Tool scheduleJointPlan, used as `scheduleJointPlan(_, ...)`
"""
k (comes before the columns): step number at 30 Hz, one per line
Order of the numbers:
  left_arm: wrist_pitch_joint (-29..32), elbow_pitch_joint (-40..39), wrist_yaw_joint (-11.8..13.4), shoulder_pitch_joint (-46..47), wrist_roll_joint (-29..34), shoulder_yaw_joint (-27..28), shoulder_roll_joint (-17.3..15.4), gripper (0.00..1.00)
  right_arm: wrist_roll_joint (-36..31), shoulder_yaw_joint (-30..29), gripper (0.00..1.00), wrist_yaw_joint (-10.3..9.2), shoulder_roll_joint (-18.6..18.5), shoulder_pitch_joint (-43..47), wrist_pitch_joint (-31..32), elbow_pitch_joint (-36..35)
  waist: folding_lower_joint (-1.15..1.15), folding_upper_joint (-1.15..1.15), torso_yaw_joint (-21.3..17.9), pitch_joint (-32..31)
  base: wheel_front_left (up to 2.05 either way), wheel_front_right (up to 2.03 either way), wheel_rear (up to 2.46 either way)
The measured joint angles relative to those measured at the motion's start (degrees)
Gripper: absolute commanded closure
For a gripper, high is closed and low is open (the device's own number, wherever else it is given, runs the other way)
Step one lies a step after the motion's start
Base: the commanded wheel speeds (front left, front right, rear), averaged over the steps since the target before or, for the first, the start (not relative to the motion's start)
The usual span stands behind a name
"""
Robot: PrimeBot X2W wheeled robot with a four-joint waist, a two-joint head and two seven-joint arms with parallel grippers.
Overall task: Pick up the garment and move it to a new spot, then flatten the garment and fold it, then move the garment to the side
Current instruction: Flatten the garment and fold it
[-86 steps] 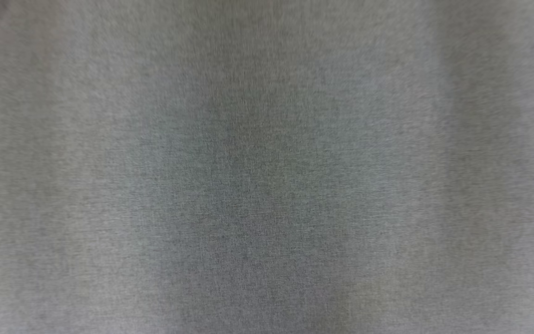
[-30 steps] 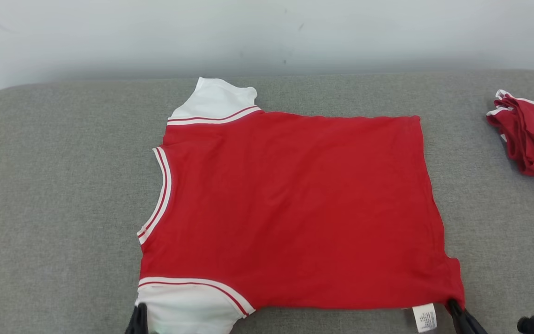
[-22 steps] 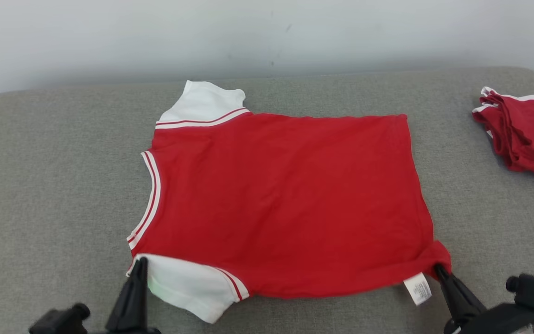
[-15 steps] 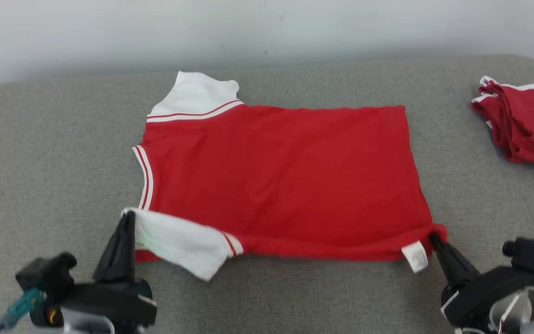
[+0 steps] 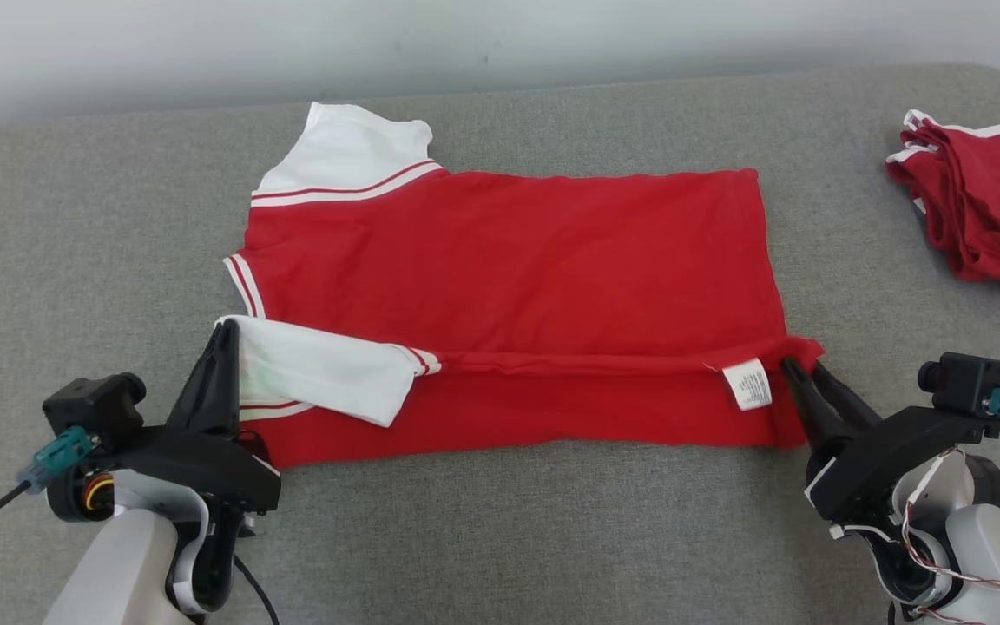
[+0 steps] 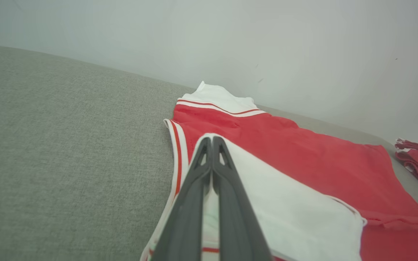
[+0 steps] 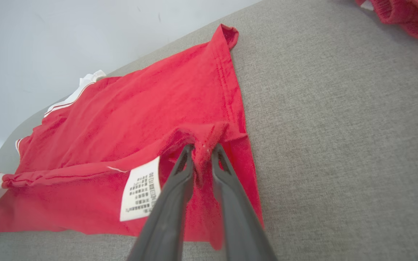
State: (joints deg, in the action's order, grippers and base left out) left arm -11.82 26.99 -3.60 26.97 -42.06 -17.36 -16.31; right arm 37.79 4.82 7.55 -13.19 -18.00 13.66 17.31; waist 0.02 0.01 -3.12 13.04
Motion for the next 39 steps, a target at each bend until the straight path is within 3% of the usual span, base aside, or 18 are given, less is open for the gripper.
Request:
scheduleJointPlan(6, -2.42, 3.16, -1.3, 0.69, 1.65, 0.04, 0.67, 0.0, -1.27, 1.32, 0.0, 0.0, -2.36, -0.12, -4.0, 2.01, -0.01, 0.0, 0.55, -0.8, 0.0, 0.0, 0.0)
scheduleJointPlan(14, -3.07, 3.49, -1.45, -6.94, 4.14, 0.11, 0.96, 0.0, -2.16, 3.25, 0.0, 0.0, -3.64, 3.47, -8.33, 4.77, -0.02, -0.01, 1.58, -1.86, 0.0, 0.0, 0.0)
scheduleJointPlan(30, -3.24, 11.09, 1.47, -6.65, 7.79, -0.98, 2.03, 0.0, -7.05, 8.09, 0.0, 0.0, -2.46, -1.07, -14.79, 16.39, -0.02, -0.01, 1.82, -0.34, 0.0, 0.0, 0.0)
scheduleJointPlan(31, -3.26, 11.83, 1.07, -6.46, 7.8, -1.03, 2.05, 0.0, -7.03, 8.29, 0.33, 0.0, -2.22, -1.69, -15.03, 17.4, -0.02, -0.01, 1.79, -0.35, 0.0, 0.0, 0.0)
scheduleJointPlan(32, -3.31, 12.71, 0.98, -6.11, 7.84, -1.08, 2.22, 0.0, -7.01, 8.47, 0.73, 0.0, -2.03, -2.2, -15.36, 18.38, -0.02, -0.01, 1.82, -0.39, 0.0, 0.0, 0.0)
scheduleJointPlan(33, -3.31, 13.39, 0.63, -5.67, 7.84, -1.15, 2.55, 0.11, -6.83, 8.64, 1.0, 0.0, -1.9, -2.6, -15.97, 19.12, -0.02, -0.01, 1.9, -0.46, 0.0, 0.0, 0.0)
scheduleJointPlan(35, -3.32, 14.37, 0.03, -5.11, 7.73, -1.08, 3.22, 1.0, -6.45, 9.21, 1.0, 0.0, -1.62, -3.22, -17.35, 20.37, -0.02, -0.01, 2.11, -0.79, 0.0, 0.0, 0.0)
scheduleJointPlan(39, -3.28, 14.28, -0.44, -4.88, 7.83, 0.05, 4.53, 1.0, -5.19, 10.17, 1.0, 0.0, -1.22, -3.21, -19.89, 22.3, -0.02, 0.0, 2.42, -2.01, 0.0, 0.0, 0.0)
